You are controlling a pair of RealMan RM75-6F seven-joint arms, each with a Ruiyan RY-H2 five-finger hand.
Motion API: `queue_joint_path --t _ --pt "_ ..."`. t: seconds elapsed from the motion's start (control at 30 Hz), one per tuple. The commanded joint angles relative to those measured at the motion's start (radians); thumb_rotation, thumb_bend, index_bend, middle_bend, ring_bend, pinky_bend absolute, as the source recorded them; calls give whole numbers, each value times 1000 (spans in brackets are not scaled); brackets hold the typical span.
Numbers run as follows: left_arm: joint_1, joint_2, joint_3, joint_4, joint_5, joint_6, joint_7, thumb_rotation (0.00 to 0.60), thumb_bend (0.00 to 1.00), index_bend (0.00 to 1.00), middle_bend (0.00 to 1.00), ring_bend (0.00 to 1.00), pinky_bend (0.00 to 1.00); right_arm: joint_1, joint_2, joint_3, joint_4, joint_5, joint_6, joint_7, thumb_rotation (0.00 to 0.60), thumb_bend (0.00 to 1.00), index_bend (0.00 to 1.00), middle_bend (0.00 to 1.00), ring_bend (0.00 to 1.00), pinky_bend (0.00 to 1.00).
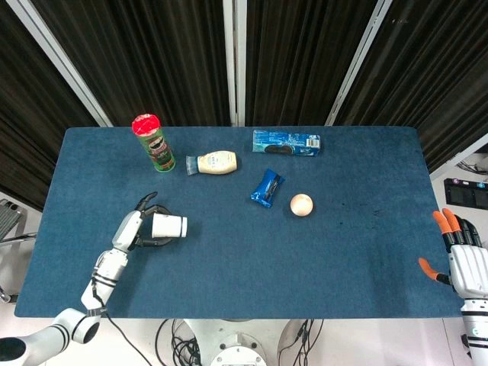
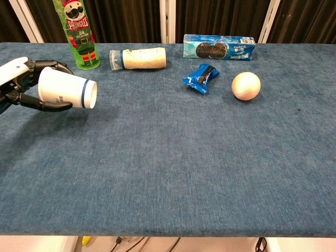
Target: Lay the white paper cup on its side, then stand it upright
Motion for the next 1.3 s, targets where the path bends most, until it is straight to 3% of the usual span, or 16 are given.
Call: queue_joint_path --t 0.03,0.37,0.97,1.17,1.27,1.3 --pt "3 -21 19 43 23 10 -4 600 164 397 410 32 0 0 0 1 -1 0 1 0 600 188 0 0 0 0" --pt "1 -35 47 105 50 4 -35 600 163 230 282 0 0 3 -5 2 3 8 -8 -4 600 188 0 0 0 0" --pt "0 17 66 66 86 42 68 600 164 218 275 0 0 3 -5 1 6 5 -7 -1 600 192 0 0 0 0" --pt "-19 71 62 17 119 80 230 600 164 216 265 0 0 2 -5 1 8 6 -7 1 600 193 0 0 0 0" --pt "-49 137 83 -43 173 71 459 600 163 201 222 0 0 0 -4 3 6 7 -3 1 600 192 0 0 0 0" --pt "-63 176 90 -92 189 46 597 600 163 196 205 0 0 0 -4 4 4 8 -2 -2 600 192 0 0 0 0"
